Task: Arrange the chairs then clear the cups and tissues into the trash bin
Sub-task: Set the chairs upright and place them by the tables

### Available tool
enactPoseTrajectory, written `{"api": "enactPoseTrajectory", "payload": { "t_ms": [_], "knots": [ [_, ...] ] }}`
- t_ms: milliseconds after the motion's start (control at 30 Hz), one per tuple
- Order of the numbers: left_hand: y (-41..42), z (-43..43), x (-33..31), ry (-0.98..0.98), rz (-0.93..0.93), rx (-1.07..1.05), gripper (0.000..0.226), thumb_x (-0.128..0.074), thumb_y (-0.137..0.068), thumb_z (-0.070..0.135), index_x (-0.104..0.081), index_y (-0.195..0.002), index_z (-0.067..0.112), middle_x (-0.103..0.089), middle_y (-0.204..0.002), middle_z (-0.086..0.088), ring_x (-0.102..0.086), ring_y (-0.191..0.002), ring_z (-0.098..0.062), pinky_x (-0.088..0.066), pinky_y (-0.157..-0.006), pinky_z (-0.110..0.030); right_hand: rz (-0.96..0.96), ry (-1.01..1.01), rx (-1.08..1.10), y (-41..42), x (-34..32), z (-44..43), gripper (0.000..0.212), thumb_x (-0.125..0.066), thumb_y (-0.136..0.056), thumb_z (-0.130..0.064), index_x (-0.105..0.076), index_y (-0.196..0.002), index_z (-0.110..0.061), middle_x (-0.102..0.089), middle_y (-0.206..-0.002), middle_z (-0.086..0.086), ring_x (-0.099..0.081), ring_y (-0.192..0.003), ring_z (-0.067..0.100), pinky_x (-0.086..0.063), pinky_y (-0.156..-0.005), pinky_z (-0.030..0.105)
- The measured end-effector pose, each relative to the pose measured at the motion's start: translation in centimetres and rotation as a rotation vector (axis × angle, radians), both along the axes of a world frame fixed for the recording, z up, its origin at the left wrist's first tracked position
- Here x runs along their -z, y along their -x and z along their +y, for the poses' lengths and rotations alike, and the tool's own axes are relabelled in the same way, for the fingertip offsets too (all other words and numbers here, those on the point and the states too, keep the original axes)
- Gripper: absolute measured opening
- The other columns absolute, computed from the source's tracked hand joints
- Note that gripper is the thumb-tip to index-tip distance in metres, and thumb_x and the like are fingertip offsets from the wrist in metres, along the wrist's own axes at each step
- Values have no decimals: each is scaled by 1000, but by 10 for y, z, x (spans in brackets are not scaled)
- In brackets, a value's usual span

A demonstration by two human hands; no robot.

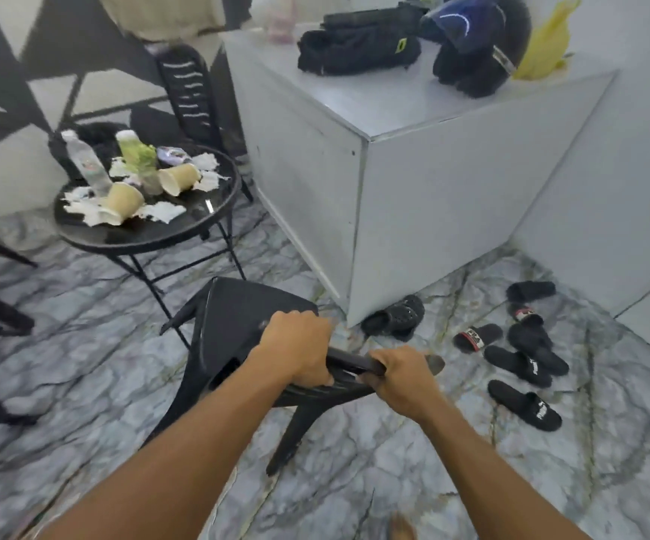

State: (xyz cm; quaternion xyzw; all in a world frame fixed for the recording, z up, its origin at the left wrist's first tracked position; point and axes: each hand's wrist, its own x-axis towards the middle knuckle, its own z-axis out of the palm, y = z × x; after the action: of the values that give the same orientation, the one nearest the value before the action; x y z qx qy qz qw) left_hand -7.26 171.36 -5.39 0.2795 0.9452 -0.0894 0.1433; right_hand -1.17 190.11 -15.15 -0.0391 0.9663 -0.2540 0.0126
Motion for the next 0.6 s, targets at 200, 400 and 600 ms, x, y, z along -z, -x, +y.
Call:
{"api": "enactPoseTrajectory", "payload": {
  "t_ms": [200, 400, 600],
  "knots": [
    [-6, -112, 3, -111, 152, -226, 43, -67, -82, 57, -51, -63, 22, -47, -57, 4, -42, -56, -19, -42, -77, -38, -42, -77, -191, 18, 3, -42, 19, -63, -87, -45, -60, -81, -27, -47, -67, -16, -57, -72, 17, -36, -61, 30],
    [10, -163, 8, -217, 239, -322, 40, -70, -78, 62, -58, -69, 24, -55, -64, 5, -54, -75, -22, -33, -86, -42, 175, -191, -413, 74, -16, -86, 33, -90, -63, -27, -58, -65, -17, -57, -52, 0, -55, -47, 24, -34, -44, 25],
    [37, -208, 24, -449, 330, -384, 47, -71, -74, 68, -67, -70, 21, -51, -52, 9, -50, -54, -15, -38, -58, -33, 220, -209, -554, 155, -71, -119, 19, -75, -79, -24, -60, -84, -14, -68, -81, 7, -61, -78, 30, -34, -63, 31]
  ]
}}
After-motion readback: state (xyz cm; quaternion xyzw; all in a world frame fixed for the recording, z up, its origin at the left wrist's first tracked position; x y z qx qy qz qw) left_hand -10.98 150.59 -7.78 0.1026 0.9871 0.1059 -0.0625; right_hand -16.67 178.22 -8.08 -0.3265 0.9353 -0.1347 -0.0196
